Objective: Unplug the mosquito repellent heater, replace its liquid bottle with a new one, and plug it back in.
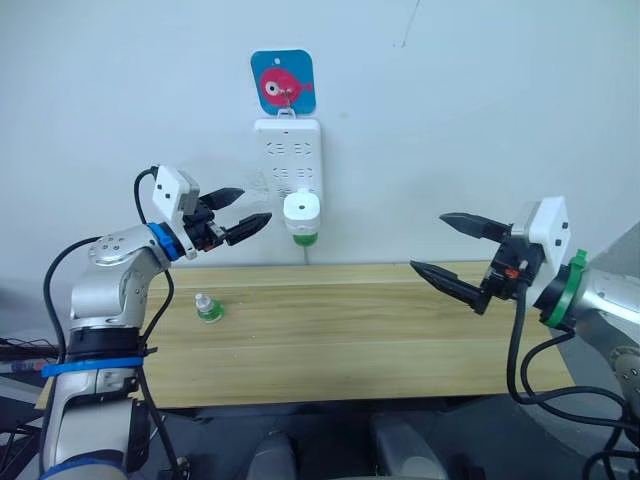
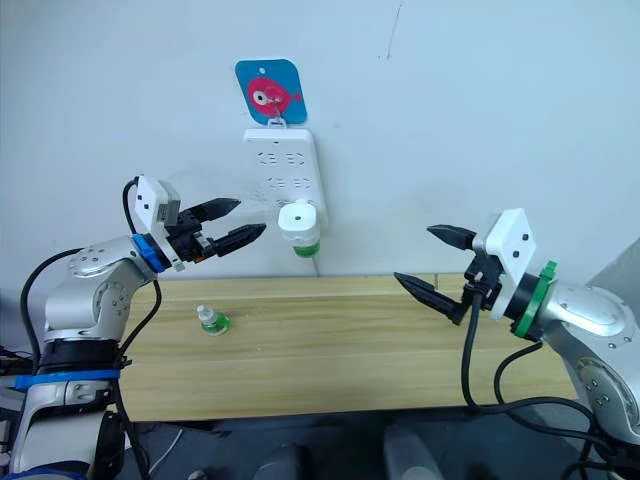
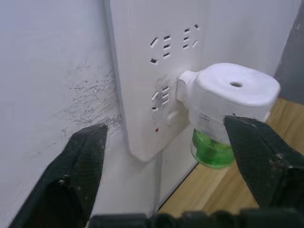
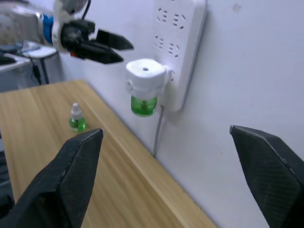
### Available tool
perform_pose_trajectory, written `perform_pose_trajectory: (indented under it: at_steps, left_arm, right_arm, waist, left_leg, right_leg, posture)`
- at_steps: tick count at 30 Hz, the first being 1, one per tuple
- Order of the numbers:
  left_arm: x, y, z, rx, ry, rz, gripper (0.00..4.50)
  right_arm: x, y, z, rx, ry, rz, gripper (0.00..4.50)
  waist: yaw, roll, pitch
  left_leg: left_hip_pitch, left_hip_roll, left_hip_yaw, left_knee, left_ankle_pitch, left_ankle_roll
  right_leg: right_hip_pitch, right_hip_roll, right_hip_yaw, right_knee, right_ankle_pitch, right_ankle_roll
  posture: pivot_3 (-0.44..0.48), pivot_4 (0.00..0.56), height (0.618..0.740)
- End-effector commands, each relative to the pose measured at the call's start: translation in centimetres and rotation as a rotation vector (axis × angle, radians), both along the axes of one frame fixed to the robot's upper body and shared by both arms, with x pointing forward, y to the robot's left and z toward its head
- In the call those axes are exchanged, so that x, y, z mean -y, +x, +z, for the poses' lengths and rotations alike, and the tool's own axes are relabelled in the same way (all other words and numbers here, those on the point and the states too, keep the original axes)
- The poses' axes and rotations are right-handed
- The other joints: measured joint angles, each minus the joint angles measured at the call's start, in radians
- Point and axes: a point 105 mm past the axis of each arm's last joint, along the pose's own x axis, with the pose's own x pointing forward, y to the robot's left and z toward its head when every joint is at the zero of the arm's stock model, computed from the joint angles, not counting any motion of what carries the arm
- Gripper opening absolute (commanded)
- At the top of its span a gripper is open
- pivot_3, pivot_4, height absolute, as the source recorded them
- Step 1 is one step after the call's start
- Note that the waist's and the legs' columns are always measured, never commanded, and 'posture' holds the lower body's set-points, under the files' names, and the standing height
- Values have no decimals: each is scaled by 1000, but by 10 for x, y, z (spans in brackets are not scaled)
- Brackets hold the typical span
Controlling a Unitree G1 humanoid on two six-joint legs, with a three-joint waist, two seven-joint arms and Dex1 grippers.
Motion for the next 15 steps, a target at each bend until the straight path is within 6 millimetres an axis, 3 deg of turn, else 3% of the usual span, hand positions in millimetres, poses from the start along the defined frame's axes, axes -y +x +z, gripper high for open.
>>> perform_pose_trajectory:
  at_steps: [1,15]
  left_arm:
    - [0,7,12,61,5,26,3300]
    - [13,31,19,107,15,5,3300]
  right_arm:
    - [-10,-4,13,45,16,13,4500]
    - [-23,-5,20,48,32,24,4500]
  waist:
    - [-3,0,6]
    - [-16,-3,36]
  left_leg:
    - [0,0,0,0,0,0]
    - [-3,0,-1,0,0,0]
  right_leg:
    - [0,0,0,0,0,0]
    - [-2,0,-1,0,0,0]
  posture:
    - [-250,186,725]
    - [-262,211,725]
